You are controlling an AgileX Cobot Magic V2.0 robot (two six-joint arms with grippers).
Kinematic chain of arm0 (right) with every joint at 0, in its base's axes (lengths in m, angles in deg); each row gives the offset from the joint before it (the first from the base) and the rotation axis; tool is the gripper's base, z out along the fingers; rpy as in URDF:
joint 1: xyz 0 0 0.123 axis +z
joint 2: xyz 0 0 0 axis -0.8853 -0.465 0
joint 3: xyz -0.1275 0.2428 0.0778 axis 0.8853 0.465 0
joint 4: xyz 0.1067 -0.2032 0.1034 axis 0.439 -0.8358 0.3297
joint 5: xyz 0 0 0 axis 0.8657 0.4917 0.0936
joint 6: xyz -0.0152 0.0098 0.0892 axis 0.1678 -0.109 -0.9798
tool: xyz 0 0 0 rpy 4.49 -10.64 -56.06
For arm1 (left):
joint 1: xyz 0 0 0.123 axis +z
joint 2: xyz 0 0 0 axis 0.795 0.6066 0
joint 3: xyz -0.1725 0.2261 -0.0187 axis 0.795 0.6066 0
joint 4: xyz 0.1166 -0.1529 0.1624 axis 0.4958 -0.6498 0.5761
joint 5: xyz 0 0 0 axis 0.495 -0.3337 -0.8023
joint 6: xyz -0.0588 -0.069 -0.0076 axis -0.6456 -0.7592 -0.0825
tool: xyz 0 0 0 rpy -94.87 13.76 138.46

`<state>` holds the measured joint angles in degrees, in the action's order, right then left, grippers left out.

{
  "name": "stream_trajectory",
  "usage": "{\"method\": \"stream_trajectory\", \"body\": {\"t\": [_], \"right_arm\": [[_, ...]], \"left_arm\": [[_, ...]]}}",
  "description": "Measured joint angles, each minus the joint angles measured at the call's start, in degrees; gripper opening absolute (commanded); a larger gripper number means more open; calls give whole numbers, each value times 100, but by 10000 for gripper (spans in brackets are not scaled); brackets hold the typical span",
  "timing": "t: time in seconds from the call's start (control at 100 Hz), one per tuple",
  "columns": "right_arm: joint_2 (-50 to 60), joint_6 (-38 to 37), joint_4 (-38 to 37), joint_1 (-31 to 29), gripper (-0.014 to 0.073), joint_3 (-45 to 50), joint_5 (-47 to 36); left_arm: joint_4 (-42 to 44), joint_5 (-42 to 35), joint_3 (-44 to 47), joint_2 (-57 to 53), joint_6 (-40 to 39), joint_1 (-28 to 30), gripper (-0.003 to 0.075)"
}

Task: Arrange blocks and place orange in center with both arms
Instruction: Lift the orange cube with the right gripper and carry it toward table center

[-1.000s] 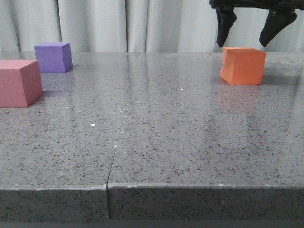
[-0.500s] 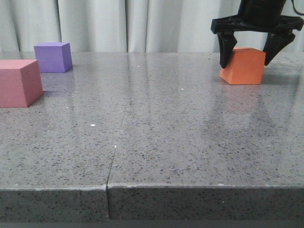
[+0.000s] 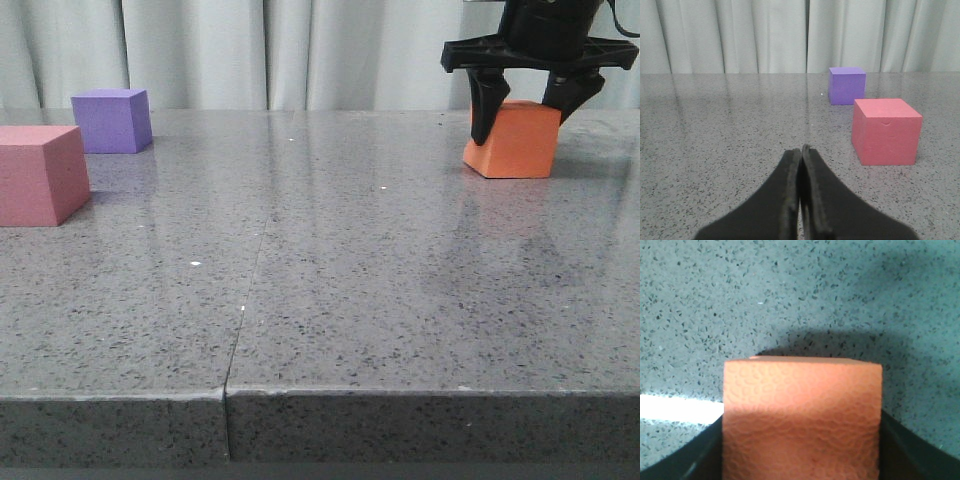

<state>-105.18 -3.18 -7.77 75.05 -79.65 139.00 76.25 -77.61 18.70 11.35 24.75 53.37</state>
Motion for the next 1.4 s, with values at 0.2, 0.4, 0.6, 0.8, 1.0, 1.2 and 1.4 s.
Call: {"method": "stream_trajectory", "body": {"t": [0.2,0.4,0.6,0.8,1.0,1.2,1.4], "right_arm": [[105,0,553,72,255,-226,446],[136,-321,622,607,255,-810,778],[71,-867,601,1291,255,-1005,775],[-90,-1210,578,1665,255,-1019,519],[-306,-1222,578,1749,255,-1019,355],[-506,-1235,578,1749,261,-1019,355],[-519,-1235,578,1749,517,-1019,377]], "left_arm": [[0,0,0,0,0,0,-20],[0,0,0,0,0,0,-20],[0,0,0,0,0,0,-20],[0,0,0,0,0,0,-20],[0,0,0,0,0,0,-20],[0,0,0,0,0,0,-20],[0,0,0,0,0,0,-20]]}}
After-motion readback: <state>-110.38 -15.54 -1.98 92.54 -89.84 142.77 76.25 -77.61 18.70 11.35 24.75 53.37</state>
